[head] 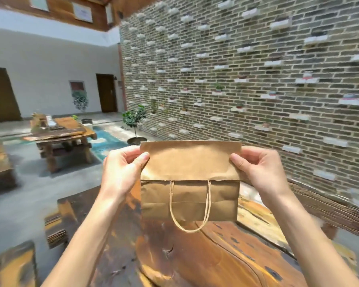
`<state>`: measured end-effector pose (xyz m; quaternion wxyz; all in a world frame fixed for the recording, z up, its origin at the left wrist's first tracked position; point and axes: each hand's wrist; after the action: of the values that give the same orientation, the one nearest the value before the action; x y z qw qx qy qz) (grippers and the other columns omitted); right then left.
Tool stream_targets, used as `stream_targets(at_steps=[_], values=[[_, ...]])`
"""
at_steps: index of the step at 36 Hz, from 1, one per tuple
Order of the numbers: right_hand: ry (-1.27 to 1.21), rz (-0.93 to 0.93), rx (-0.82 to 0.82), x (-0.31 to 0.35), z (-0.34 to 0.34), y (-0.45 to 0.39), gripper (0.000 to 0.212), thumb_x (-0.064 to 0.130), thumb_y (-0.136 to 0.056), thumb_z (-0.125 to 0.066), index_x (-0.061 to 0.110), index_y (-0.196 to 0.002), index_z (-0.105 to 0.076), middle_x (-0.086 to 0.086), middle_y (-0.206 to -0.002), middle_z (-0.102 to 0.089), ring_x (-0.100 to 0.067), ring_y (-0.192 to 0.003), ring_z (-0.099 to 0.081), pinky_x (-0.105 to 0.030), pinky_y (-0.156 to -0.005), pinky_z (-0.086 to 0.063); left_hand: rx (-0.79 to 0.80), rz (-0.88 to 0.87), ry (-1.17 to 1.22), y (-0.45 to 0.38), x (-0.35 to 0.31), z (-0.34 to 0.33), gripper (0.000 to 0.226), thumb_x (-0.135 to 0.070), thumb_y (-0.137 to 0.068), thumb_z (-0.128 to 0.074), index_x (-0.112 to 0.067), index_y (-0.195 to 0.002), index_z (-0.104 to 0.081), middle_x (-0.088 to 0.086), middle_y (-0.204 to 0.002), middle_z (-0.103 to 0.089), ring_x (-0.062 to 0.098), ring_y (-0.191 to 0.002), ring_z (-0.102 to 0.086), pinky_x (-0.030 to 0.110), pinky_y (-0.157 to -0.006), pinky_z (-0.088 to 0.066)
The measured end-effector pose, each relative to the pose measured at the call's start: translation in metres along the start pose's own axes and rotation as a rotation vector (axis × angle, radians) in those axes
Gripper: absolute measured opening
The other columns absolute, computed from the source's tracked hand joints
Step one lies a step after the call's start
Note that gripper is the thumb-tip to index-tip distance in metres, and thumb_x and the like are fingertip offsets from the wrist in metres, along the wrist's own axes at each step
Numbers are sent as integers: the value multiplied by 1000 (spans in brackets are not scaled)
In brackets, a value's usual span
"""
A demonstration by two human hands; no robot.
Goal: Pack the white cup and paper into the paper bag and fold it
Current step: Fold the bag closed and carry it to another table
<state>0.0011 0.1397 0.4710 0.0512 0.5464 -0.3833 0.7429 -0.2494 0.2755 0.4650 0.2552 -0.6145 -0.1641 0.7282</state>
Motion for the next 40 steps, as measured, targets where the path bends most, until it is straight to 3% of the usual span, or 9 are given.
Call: stream_targets(at_steps=[4, 7, 10, 13, 18, 22, 27, 32, 40], values=[[-26, 29, 86, -9, -77, -24, 17, 5, -88, -71, 17, -78, -78, 2, -76, -78, -15, -72, -73, -43, -76, -60, -79, 28, -38, -24, 34, 56, 18, -8, -88, -69, -25, -83, -75, -1, -83, -76, 9, -71, -68, 26, -67, -58], [-60, 49, 151, -13, -131, -37, 25, 2, -89, -67, 18, -71, -71, 11, -62, -72, -2, -57, -65, -25, -58, -53, -128, 44, -60, -36, 54, 94, 18, -7, -88, -69, -23, -90, -77, -5, -83, -76, 7, -79, -68, 29, -78, -56], [-76, 79, 193, -18, -181, -47, 17, 2, -89, -68, 14, -79, -74, 12, -66, -74, 0, -60, -68, -18, -61, -53, -208, 71, -83, -49, 77, 130, 16, -9, -87, -70, -12, -101, -77, 0, -91, -78, 18, -93, -74, 37, -88, -58], [-109, 62, 236, -23, -224, -54, 10, 2, -89, -68, 8, -87, -75, 12, -65, -73, 3, -57, -65, -13, -55, -50, -224, 88, -51, -57, 95, 159, 18, -4, -89, -67, -18, -93, -77, -13, -80, -77, 5, -83, -72, 23, -80, -57], [-137, 48, 296, -34, -283, -66, 14, 2, -89, -68, 12, -81, -73, 3, -71, -74, -3, -58, -66, -18, -53, -52, -250, 95, -97, -68, 124, 199, 14, -8, -89, -67, -16, -88, -78, 6, -88, -79, 13, -80, -67, 36, -82, -56], [-98, 65, 342, -42, -325, -76, 10, 7, -88, -70, 11, -79, -71, -4, -75, -72, -8, -62, -63, -18, -52, -48, -301, 89, -172, -79, 157, 228, 16, -8, -88, -69, -14, -73, -72, -18, -59, -68, -8, -63, -57, 14, -63, -48], [-84, 78, 380, -57, -373, -91, 19, 5, -88, -69, 18, -74, -72, 8, -69, -75, -7, -63, -66, -25, -63, -53, -328, 116, -126, -96, 187, 248, 17, 0, -89, -64, -1, -102, -76, 3, -86, -75, 5, -77, -66, 12, -69, -53], [-96, 73, 389, -82, -417, -111, 13, 2, -88, -69, 13, -86, -76, 0, -80, -78, -13, -72, -71, -37, -73, -57, -356, 157, -107, -122, 225, 260, 19, -2, -90, -65, -6, -104, -77, 7, -94, -77, 9, -82, -70, 17, -74, -56], [-127, 23, 381, -131, -492, -167, 23, 0, -88, -68, 22, -79, -70, 20, -65, -73, 7, -60, -65, -10, -59, -49, -344, 192, -80, -196, 302, 273, 25, -3, -89, -66, -26, -95, -76, -14, -87, -77, 8, -81, -72, 21, -76, -58]])
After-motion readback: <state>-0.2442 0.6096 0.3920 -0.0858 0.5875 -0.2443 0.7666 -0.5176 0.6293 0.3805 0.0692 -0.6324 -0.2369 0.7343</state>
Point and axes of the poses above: each hand's wrist, its own y-axis away from the middle knuckle, its own z-axis out of the back of the hand, x = y × z
